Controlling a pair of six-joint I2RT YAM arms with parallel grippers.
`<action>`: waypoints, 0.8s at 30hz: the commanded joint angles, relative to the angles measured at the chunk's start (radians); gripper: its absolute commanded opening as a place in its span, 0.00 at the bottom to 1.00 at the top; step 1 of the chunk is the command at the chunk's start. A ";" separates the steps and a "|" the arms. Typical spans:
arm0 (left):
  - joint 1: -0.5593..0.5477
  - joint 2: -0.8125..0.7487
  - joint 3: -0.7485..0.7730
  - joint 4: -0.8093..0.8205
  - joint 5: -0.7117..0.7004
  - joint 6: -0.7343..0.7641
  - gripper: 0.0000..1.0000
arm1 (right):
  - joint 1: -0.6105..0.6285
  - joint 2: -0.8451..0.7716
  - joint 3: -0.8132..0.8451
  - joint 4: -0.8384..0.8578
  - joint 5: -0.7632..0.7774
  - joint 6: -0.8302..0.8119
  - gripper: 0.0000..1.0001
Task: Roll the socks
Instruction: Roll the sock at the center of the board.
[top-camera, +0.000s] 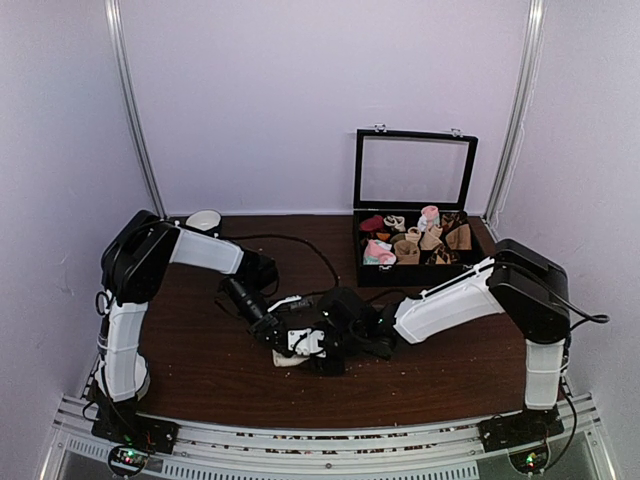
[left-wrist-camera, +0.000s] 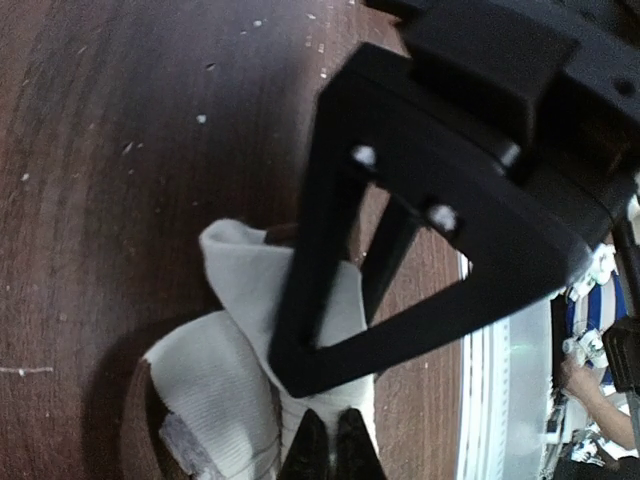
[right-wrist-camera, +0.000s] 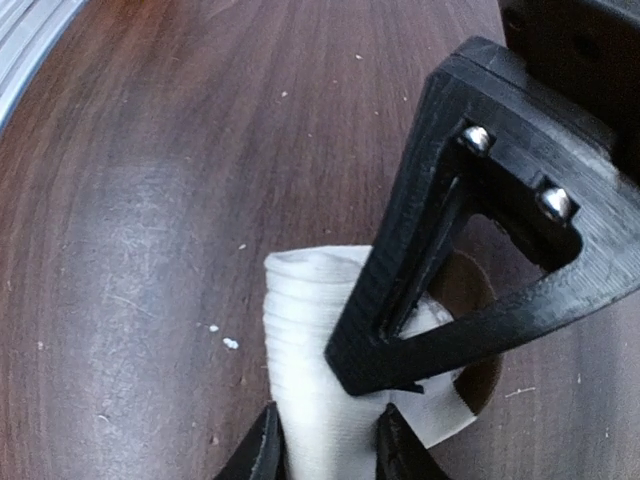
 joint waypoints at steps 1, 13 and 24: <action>-0.002 -0.012 0.014 -0.030 -0.001 0.041 0.26 | -0.009 0.042 0.036 -0.116 -0.027 -0.033 0.25; 0.064 -0.253 -0.111 0.179 -0.323 -0.121 0.98 | -0.006 0.033 0.020 -0.200 -0.025 0.128 0.01; -0.065 -0.109 -0.007 0.153 -0.521 -0.194 0.98 | 0.016 -0.035 -0.030 -0.230 0.028 0.301 0.00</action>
